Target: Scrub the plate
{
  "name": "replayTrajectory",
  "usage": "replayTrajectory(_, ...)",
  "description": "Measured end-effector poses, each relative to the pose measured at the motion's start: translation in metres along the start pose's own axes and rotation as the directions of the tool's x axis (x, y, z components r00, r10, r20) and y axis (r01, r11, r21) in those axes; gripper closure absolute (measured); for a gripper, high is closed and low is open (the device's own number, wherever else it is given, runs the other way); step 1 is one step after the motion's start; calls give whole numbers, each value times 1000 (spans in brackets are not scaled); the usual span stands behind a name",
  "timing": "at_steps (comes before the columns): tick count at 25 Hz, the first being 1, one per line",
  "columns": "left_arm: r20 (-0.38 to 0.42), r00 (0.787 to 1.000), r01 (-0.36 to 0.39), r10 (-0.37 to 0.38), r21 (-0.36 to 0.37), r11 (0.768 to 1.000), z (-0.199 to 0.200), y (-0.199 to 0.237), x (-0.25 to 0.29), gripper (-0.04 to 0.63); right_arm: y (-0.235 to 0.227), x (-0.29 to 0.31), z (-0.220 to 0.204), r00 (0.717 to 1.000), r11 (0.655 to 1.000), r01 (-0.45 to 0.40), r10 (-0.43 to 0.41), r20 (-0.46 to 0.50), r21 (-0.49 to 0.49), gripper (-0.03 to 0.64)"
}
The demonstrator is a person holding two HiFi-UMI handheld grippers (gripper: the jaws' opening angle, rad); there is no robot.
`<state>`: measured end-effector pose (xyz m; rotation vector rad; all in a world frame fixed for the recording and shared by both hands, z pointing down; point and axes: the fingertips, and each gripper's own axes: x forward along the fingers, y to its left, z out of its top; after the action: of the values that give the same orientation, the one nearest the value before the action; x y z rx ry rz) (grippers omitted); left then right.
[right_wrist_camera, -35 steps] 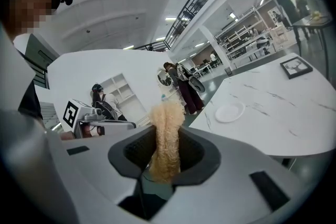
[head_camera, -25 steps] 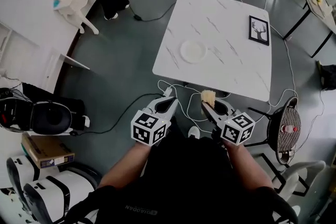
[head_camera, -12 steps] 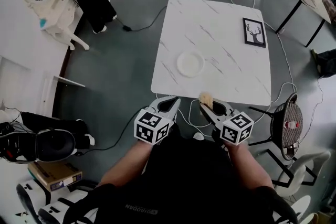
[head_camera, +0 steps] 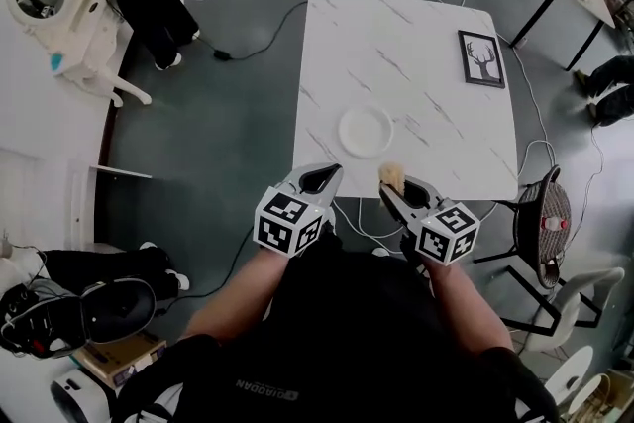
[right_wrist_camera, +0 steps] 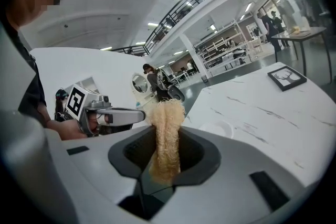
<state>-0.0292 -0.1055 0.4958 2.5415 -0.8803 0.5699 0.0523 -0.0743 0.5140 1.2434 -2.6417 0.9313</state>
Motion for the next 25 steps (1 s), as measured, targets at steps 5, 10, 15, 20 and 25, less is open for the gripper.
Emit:
replayTrajectory(5, -39, 998, 48, -48, 8, 999, 7, 19, 2, 596, -4, 15, 14, 998, 997, 65, -65, 8, 44, 509)
replayTrajectory(10, -69, 992, 109, -107, 26, 994, 16, 34, 6, 596, -4, 33, 23, 993, 991, 115, -116, 15, 75, 509)
replayTrajectory(15, -90, 985, 155, -150, 55, 986, 24, 52, 11, 595, -5, 51, 31, 987, 983, 156, -159, 25, 94, 509)
replayTrajectory(20, -104, 977, 196, -188, 73, 978, 30, 69, 13, 596, -11, 64, 41, 975, 970, 213, -219, 41, 118, 509)
replayTrajectory(25, -110, 970, 228, -219, 77, 971, 30, 79, 10, 595, -18, 69, 50, 958, 951, 268, -280, 66, 153, 509)
